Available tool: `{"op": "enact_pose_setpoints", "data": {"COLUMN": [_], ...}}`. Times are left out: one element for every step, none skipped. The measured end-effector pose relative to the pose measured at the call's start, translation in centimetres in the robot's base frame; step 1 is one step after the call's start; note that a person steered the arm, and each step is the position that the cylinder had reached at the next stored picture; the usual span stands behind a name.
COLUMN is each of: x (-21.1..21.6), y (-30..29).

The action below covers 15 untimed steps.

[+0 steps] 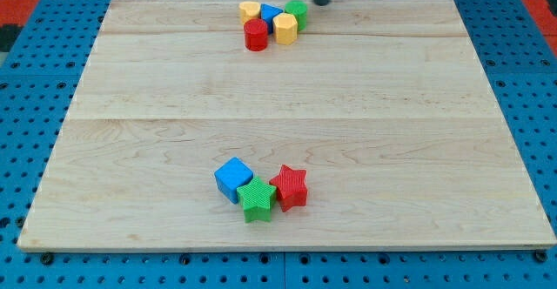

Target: Move the green circle towards up and right

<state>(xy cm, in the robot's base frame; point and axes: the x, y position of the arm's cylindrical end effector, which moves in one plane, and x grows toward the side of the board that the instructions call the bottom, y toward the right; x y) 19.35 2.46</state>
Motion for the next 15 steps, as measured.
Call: {"op": "enact_pose_setpoints", "data": {"x": [0.4,3.5,5.2,8.7,10.9,14.8,16.0,12.9,9.8,8.8,4.9,5.9,8.2,4.9,4.1], "y": [-2.4,-0.2,0.5,1.9,1.0,-2.2,2.7,6.6,6.7,7.7,6.4,3.7,0.4,-0.3,1.4]}}
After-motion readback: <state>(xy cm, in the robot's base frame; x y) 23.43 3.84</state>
